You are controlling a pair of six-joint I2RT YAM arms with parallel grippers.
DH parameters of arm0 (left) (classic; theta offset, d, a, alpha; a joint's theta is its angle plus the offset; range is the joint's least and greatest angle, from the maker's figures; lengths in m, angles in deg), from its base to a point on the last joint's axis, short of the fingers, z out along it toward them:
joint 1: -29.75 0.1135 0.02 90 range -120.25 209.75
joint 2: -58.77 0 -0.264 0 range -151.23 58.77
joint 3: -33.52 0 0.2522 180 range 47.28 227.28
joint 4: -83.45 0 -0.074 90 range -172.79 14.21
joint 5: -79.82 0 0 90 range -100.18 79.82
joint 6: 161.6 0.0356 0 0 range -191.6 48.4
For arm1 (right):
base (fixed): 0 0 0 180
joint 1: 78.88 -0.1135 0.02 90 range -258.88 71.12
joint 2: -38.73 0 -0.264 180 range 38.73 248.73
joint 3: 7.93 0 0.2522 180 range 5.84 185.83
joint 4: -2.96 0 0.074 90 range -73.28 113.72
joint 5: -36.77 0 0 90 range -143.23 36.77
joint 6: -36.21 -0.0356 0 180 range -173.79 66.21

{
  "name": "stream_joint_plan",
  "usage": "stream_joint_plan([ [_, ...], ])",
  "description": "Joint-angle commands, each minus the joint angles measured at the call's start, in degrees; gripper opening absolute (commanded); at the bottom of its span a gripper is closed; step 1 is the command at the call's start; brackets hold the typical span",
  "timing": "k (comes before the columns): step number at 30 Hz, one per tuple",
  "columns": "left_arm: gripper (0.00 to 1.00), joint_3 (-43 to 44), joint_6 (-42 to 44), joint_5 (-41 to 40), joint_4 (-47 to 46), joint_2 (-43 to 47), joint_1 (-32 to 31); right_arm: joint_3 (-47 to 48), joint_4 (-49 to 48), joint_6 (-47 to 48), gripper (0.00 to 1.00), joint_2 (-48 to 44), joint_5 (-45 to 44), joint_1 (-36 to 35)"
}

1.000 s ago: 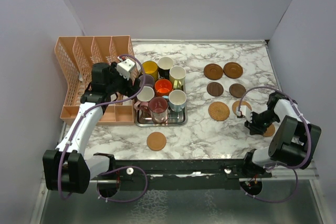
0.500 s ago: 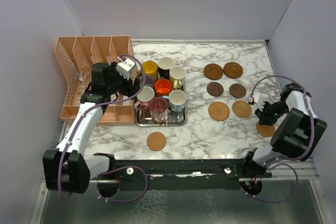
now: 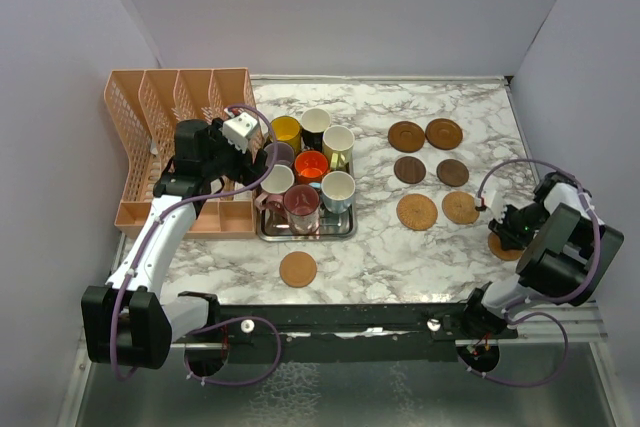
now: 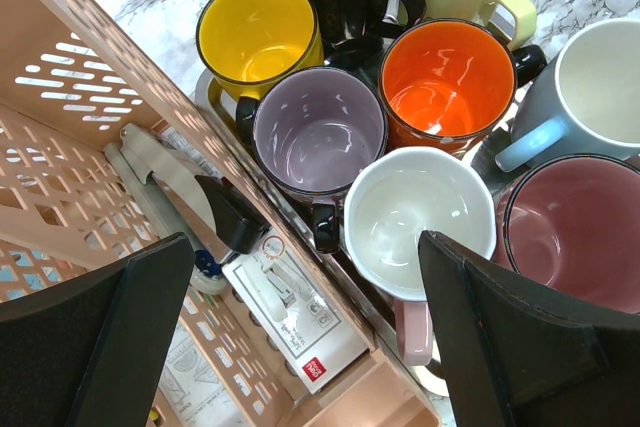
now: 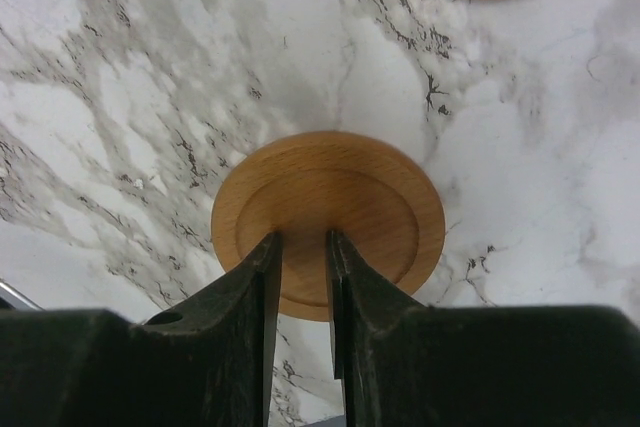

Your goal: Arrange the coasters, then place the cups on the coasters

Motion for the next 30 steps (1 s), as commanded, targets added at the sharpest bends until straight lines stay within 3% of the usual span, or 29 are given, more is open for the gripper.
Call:
stream_joint_plan([
  [1,0.99,0.0,0.1,1.2,-1.4,0.3,-0.4,-2.9,-5.6,1.3,0.24,0.9,-2.9,0.2],
  [15,0.99,0.3,-0.1,0.9,-1.3,-0.2,-0.5,-7.5,1.9,7.5,0.22,-6.3,2.9,-2.0],
  [30,0.99,-0.4,0.6,0.6,-1.4,0.6,-0.5,-8.0,3.7,-2.0,0.21,-9.3,8.5,-16.1],
])
